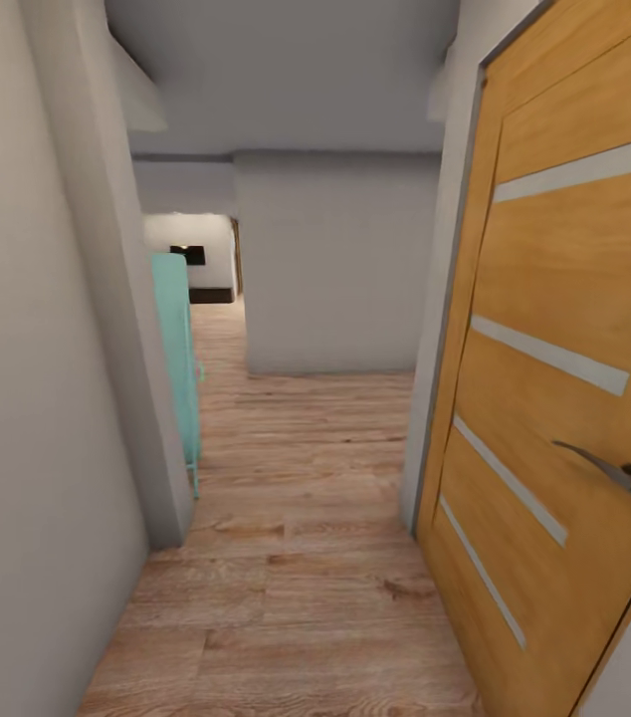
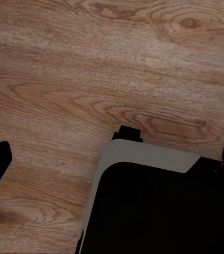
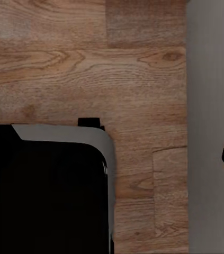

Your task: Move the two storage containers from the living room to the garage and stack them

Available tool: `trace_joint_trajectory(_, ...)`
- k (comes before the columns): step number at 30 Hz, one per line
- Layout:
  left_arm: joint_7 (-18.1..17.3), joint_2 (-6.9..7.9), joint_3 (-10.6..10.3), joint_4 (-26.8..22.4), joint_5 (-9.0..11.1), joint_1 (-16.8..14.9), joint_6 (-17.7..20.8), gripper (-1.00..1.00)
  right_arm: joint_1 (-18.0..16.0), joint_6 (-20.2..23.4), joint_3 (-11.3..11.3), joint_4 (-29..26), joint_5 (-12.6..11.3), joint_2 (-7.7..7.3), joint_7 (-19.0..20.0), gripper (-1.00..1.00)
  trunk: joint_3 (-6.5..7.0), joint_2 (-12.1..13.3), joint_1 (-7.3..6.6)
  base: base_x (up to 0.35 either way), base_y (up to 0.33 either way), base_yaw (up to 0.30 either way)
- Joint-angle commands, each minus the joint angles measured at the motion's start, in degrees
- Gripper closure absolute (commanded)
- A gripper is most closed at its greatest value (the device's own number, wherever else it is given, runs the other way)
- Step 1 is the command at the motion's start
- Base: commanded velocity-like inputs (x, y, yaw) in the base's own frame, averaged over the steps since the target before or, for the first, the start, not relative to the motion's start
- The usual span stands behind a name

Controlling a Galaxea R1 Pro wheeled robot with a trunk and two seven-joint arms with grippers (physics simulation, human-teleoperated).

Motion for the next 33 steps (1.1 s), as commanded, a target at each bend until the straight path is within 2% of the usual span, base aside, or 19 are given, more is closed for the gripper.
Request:
trace_joint_trajectory(1,0.17,-0.02,-0.49,0.04,0.50,-0.04,-0.18,-1.00,-0.06,-0.26,0.48,0.14,-0.38,0.04,-0.04,-1.00,-0.07,-0.05,0.04,0.320,-0.150,0.000)
trace_joint_trajectory(19,0.08,0.05,-0.46,-0.01,0.47,-0.04,-0.31,-1.00,-0.06,-0.12,0.52,0.14,-0.39,0.30,-0.07,-1.00,-0.07,-0.05,0.04,0.320,-0.112,0.002)
trace_joint_trajectory(33,0.08,0.08,-0.50,0.02,0.49,-0.04,-0.26,-1.00,-0.06,-0.05,0.57,0.14,-0.38,0.26,-0.06,-1.00,-0.07,-0.05,0.04,0.322,-0.002,0.196)
